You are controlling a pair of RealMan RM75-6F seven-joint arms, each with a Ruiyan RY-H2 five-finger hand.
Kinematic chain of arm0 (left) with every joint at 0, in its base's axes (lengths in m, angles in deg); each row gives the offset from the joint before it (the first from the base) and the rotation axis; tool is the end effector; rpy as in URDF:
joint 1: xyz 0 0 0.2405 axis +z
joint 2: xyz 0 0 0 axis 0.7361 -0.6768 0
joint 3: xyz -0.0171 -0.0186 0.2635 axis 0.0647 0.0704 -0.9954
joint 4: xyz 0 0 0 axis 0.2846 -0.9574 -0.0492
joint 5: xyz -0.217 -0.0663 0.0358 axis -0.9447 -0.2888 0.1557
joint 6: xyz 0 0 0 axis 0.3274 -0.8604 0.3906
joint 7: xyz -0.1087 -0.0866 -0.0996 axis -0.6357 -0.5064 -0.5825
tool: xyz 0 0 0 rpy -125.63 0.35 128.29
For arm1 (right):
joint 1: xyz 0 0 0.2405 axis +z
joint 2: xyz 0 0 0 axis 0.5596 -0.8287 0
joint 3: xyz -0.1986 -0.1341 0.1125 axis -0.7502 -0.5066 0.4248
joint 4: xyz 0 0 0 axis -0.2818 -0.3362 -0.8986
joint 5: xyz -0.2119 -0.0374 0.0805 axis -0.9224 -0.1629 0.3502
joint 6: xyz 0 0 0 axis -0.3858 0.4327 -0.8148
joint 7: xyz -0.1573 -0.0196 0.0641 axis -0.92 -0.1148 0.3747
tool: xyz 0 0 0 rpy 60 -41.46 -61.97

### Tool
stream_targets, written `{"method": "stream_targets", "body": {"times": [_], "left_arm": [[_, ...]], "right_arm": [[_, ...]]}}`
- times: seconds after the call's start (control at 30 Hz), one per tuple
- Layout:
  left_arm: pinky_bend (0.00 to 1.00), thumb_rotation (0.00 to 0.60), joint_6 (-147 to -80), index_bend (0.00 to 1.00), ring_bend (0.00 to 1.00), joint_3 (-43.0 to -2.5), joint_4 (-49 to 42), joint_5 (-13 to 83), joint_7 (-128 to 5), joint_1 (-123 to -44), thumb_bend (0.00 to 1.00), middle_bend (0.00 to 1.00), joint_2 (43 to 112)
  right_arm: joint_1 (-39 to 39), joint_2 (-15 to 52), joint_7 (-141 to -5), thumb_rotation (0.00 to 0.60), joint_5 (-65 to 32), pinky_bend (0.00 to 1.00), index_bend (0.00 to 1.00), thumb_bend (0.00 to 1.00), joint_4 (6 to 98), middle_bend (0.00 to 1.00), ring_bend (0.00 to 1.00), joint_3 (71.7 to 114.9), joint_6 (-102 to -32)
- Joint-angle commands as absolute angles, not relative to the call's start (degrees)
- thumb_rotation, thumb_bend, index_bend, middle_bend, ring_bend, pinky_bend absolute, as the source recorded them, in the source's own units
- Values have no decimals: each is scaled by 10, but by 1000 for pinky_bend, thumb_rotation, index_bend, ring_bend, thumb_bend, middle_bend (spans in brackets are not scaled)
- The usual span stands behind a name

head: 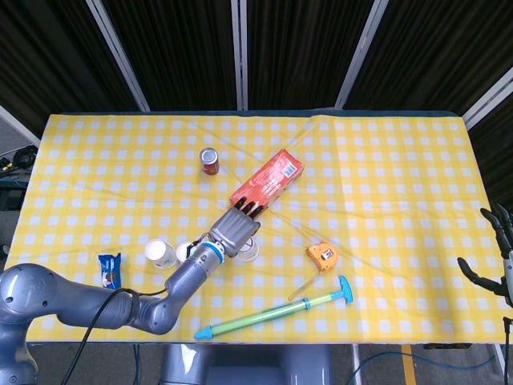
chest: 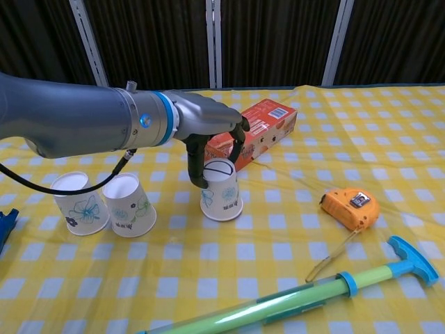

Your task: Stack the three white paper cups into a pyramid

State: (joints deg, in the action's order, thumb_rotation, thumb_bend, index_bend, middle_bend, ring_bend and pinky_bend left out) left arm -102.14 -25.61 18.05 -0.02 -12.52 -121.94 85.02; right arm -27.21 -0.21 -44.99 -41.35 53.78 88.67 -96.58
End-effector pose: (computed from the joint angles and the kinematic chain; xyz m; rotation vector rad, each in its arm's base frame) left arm -0.0072 0.3704 -0.0962 -2.2199 -0.6665 -0.6085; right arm -0.3507 -0.2336 0.2044 1.2521 -0.8860 1.2721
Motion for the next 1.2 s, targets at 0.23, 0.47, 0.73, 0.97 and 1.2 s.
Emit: {"method": "stream_targets", "body": {"times": [0.23,0.47,0.73,0.97,1.2], "left_arm": [[0,600,-1062,452,0,-239,259,62,-171,-1189,266,0,764],[0,600,-1091,451,0,-231,357,139,-227,-1139,266,0,657],[0,600,-1101,450,0,-283,446,265,-271,-1063,265,0,536],[0,600,-1097,448,0,-319,446,346,-321,-1008,266,0,495],[0,600,-1090,446,0,-338,426,385,-344,-975,265,0,493]], "right_arm": [[-274,0,-459,600,-419,0,111,172,538,0,0,890,-965],[-279,-1,-480,600,-425,0,111,172,547,0,0,889,-969],[-285,-2,-503,600,-436,0,111,172,560,0,0,884,-975],[-291,-3,-530,600,-459,0,111,172,578,0,0,878,-991],[-293,-2,-546,600,-476,0,111,172,588,0,0,871,-998]]}}
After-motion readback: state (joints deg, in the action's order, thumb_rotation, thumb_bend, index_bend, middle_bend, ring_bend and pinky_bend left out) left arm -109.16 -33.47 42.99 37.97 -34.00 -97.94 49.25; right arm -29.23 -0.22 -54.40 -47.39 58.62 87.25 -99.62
